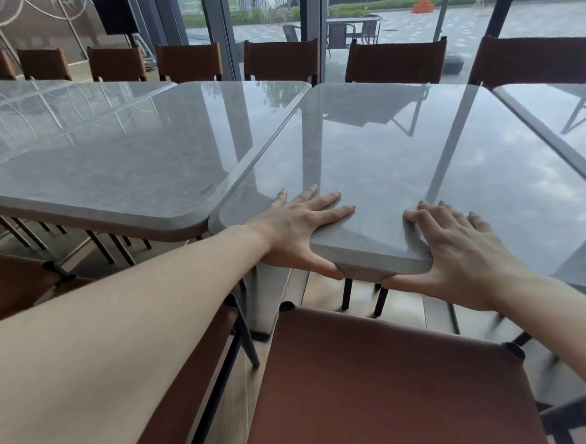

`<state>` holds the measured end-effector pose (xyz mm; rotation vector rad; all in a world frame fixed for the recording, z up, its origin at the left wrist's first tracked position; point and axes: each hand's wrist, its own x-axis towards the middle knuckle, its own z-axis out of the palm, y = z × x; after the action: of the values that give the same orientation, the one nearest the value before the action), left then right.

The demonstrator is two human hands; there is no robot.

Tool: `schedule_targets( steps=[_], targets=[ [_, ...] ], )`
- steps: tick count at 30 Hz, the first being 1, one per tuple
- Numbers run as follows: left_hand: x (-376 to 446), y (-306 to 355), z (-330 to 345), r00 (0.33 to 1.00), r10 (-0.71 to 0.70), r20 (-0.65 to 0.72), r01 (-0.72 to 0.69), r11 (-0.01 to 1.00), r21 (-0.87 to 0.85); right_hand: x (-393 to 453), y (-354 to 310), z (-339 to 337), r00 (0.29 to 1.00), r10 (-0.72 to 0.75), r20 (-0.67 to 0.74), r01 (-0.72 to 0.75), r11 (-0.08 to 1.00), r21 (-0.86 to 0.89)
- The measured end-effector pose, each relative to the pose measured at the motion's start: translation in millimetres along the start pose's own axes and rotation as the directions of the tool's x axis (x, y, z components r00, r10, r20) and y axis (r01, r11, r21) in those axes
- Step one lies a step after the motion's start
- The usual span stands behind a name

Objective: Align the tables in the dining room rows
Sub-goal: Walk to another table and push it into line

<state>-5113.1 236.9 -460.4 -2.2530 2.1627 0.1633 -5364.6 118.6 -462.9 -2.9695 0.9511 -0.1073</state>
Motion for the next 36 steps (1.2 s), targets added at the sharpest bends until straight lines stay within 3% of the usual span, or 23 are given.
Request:
schedule_targets(
  steps=[14,25,31,33,36],
  targets=[
    [-0.7,-2.9,2.2,1.000,-0.016,-0.026,0.016,1.000,-0.024,2.9,0.1,5.2,0.998,-0.005,-0.063,0.005,1.000,-0.005],
    [-5.3,2.6,-5.1,0.997,-0.055,0.055,0.054,0.998,0.026,2.7,2.4,5.5,1.000,0.015,0.004,-0.015,1.000,0.018],
    [-5.3,2.2,-3.9,0.998,-0.049,0.049,0.047,0.998,0.035,32.7,-31.3,-11.6,0.970,0.235,-0.056,-0.227,0.967,0.117],
    [-5.7,2.5,-3.0,0.999,-0.039,0.036,0.037,0.999,0.037,51.5,-54.8,-7.3,0.976,0.204,-0.079,-0.185,0.963,0.195],
    [-6.2,2.7,-0.8,0.997,-0.038,0.063,0.036,0.999,0.029,66.6,-80.2,5.5,0.993,0.019,-0.118,0.017,0.954,0.299]
  ],
)
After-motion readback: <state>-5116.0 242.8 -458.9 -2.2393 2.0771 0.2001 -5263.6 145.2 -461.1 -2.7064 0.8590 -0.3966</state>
